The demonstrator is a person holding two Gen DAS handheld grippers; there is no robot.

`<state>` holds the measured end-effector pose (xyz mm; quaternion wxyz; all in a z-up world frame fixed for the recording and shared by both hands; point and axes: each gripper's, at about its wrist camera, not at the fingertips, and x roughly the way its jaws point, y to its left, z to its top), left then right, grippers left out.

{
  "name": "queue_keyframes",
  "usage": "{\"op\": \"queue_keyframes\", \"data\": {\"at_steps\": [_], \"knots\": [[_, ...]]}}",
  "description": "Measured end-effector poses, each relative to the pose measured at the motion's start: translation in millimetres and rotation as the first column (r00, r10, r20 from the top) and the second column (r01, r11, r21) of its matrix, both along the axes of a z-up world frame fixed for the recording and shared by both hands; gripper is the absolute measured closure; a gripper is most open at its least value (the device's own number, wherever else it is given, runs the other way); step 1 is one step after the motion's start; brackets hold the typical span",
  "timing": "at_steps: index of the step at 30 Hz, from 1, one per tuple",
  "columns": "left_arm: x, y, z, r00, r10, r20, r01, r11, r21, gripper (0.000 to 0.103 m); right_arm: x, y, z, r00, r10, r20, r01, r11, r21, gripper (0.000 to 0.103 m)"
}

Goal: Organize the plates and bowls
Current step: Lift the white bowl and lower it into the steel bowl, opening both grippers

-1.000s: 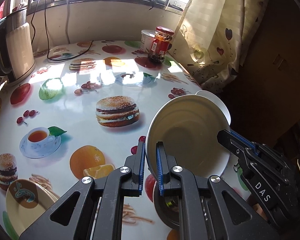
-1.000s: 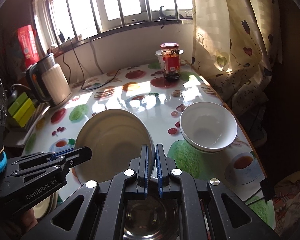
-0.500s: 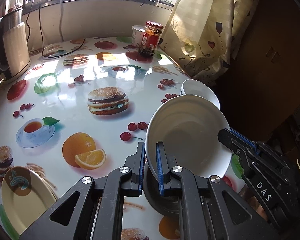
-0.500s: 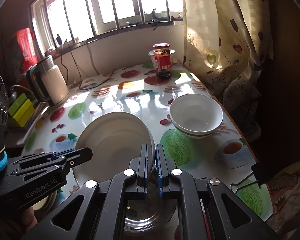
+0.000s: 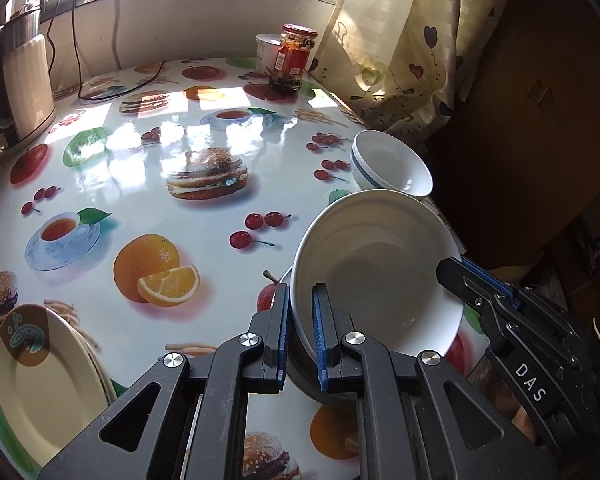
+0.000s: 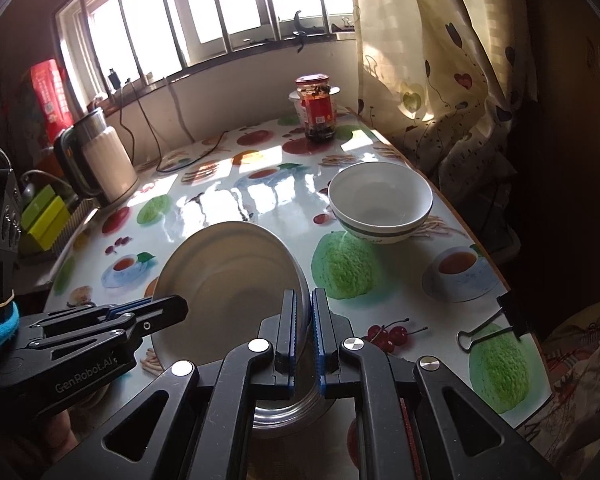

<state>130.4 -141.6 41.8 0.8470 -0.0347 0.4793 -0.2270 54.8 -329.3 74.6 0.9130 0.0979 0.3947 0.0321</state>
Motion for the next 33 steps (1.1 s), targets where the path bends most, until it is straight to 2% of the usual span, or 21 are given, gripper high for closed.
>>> {"op": "queue_keyframes", "data": {"at_steps": [13, 33], "knots": [[-4, -2, -13, 0.999, 0.001, -0.046, 0.000, 1.000, 0.017, 0.092, -6, -2, -17, 0.999, -0.002, -0.046, 0.003, 1.000, 0.025, 0.094], [-3, -2, -16, 0.998, 0.003, -0.059, -0.002, 1.000, 0.016, 0.092, -2, -3, -28, 0.997, 0.004, -0.074, -0.001, 0.999, 0.040, 0.092]]}}
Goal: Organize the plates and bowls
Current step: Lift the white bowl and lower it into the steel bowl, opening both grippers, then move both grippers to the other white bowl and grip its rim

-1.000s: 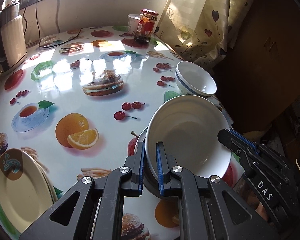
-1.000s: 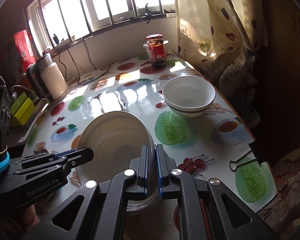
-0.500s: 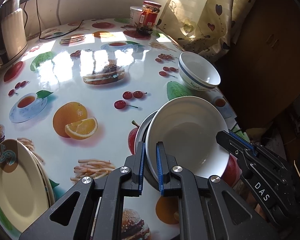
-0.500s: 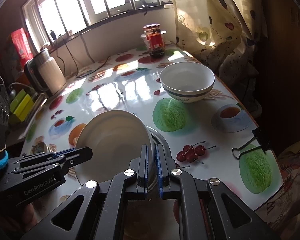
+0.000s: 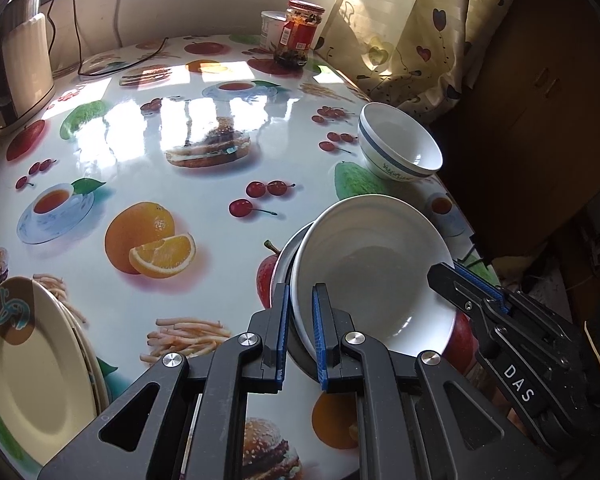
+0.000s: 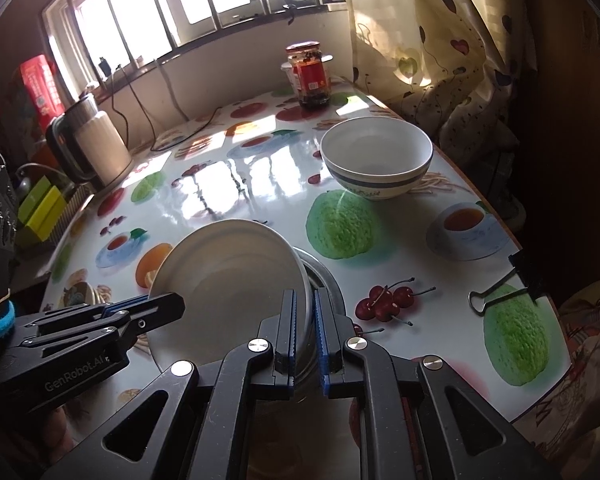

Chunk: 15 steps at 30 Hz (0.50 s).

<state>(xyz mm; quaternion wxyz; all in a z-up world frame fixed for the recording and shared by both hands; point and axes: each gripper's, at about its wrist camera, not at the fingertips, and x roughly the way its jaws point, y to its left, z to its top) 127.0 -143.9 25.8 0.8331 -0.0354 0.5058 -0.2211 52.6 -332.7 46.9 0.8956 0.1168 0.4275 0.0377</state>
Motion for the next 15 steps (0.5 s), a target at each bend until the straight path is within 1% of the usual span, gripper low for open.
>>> {"op": "queue_keyframes", "data": {"at_steps": [7, 9, 10, 11, 15], "knots": [[2, 1, 1, 1.000, 0.001, 0.005, -0.001, 1.000, -0.008, 0.091, 3, 0, -1, 1.000, -0.002, 0.002, 0.002, 1.000, 0.006, 0.090], [3, 3, 4, 1.000, 0.005, 0.017, -0.005, 1.000, -0.015, 0.090, 4, -1, 1, 1.000, -0.002, 0.011, 0.002, 1.000, 0.012, 0.083], [4, 3, 6, 1.000, 0.006, 0.022, -0.006, 1.000, -0.014, 0.089, 4, -1, 3, 1.000, -0.003, 0.015, 0.003, 1.000, 0.013, 0.081], [6, 3, 7, 1.000, 0.005, 0.028, -0.005, 1.000, -0.014, 0.087, 5, -2, 4, 1.000, -0.005, 0.019, 0.005, 1.000, 0.013, 0.076], [11, 3, 9, 1.000, 0.006, 0.030, -0.005, 1.000, -0.015, 0.085, 8, -5, 7, 1.000, -0.009, 0.024, 0.009, 1.000, 0.016, 0.075]]}}
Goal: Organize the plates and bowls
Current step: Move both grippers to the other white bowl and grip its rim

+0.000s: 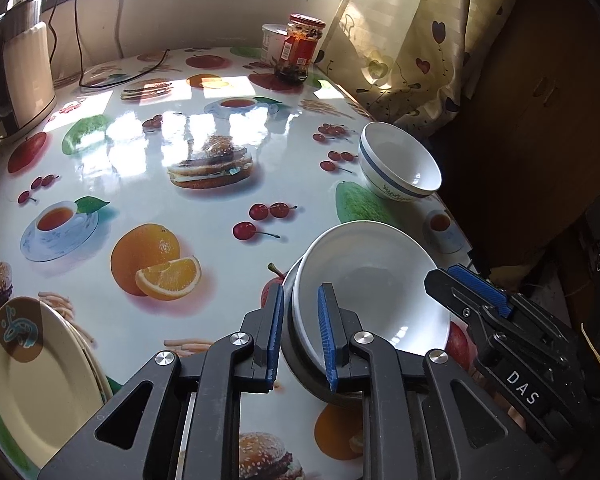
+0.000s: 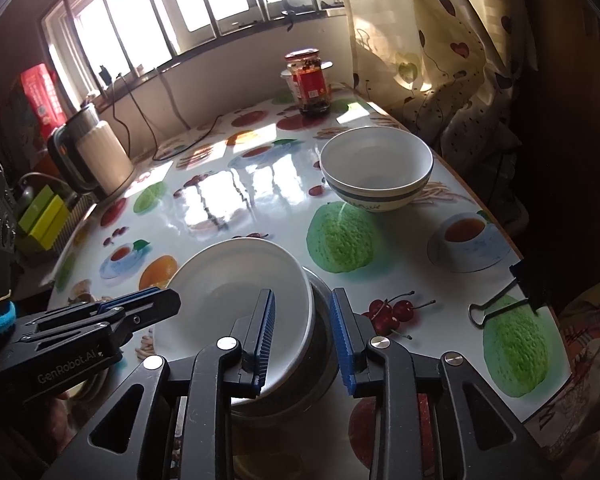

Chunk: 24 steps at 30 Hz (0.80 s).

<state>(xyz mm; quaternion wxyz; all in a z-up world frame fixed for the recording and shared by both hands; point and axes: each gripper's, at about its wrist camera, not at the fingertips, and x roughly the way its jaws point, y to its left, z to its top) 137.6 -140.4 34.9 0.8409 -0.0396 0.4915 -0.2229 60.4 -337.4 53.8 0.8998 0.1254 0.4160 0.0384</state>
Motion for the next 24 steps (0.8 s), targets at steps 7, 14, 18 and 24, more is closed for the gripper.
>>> {"op": "queue_keyframes", "data": {"at_steps": [7, 14, 18, 24], "knots": [[11, -8, 6, 1.000, -0.019, 0.011, 0.019, 1.000, 0.002, 0.084, 7, -9, 7, 1.000, -0.012, 0.016, 0.012, 1.000, -0.001, 0.073], [34, -26, 22, 0.998, -0.055, 0.034, 0.056, 0.998, -0.021, 0.076, 19, -32, 21, 0.998, -0.049, 0.049, 0.050, 0.999, -0.014, 0.067], [48, -41, 28, 0.996, -0.085, 0.032, 0.086, 0.996, -0.036, 0.075, 28, -49, 28, 0.995, -0.077, 0.068, 0.080, 0.996, -0.033, 0.064], [66, -70, 34, 0.991, -0.125, 0.037, 0.126, 0.991, -0.034, 0.075, 47, -79, 26, 0.991, -0.119, 0.058, 0.123, 0.991, -0.057, 0.063]]}}
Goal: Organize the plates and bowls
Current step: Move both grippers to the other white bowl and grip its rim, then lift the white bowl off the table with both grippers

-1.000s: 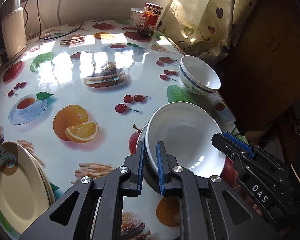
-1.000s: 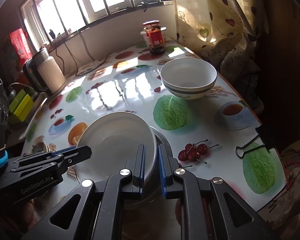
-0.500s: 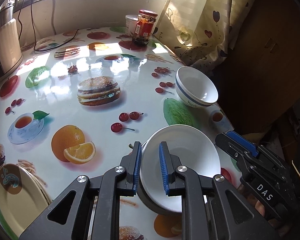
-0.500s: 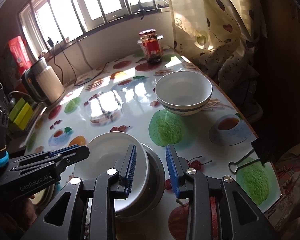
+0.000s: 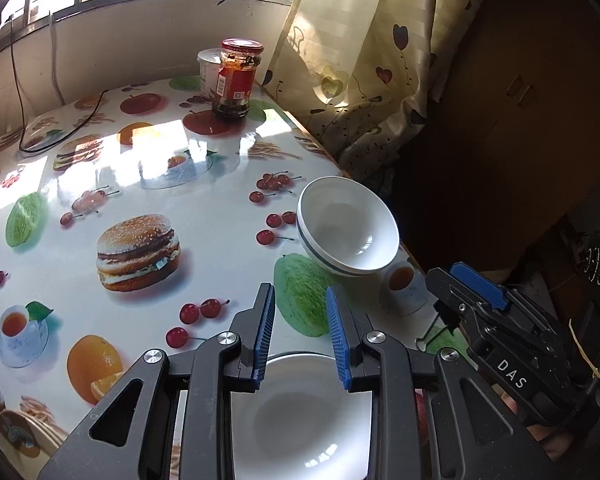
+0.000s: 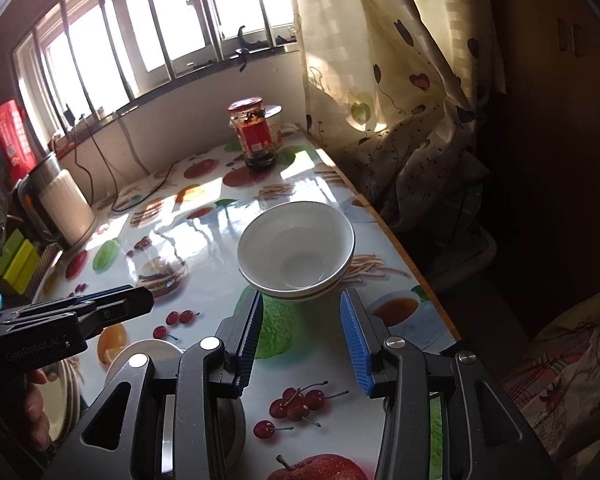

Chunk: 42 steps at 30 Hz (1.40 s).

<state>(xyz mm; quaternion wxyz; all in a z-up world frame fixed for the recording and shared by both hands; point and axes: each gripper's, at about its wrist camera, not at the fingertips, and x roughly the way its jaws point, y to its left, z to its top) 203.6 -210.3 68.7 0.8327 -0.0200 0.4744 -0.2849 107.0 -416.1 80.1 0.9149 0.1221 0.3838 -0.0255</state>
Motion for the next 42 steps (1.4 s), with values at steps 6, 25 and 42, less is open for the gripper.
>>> {"op": "queue_keyframes", "data": {"at_steps": [6, 25, 42], "knots": [[19, -25, 6, 1.000, -0.001, 0.007, 0.001, 0.999, 0.033, 0.075, 22, -19, -9, 0.999, -0.018, -0.027, 0.018, 1.000, -0.001, 0.063], [62, -69, -29, 0.998, 0.024, -0.064, -0.014, 0.987, 0.158, 0.075, 71, -46, -41, 0.995, -0.002, -0.104, 0.009, 0.998, 0.070, 0.063], [71, -74, -46, 0.993, 0.036, -0.110, -0.015, 0.983, 0.181, 0.082, 87, -38, -50, 0.991, 0.033, -0.130, -0.022, 0.996, 0.083, 0.088]]}}
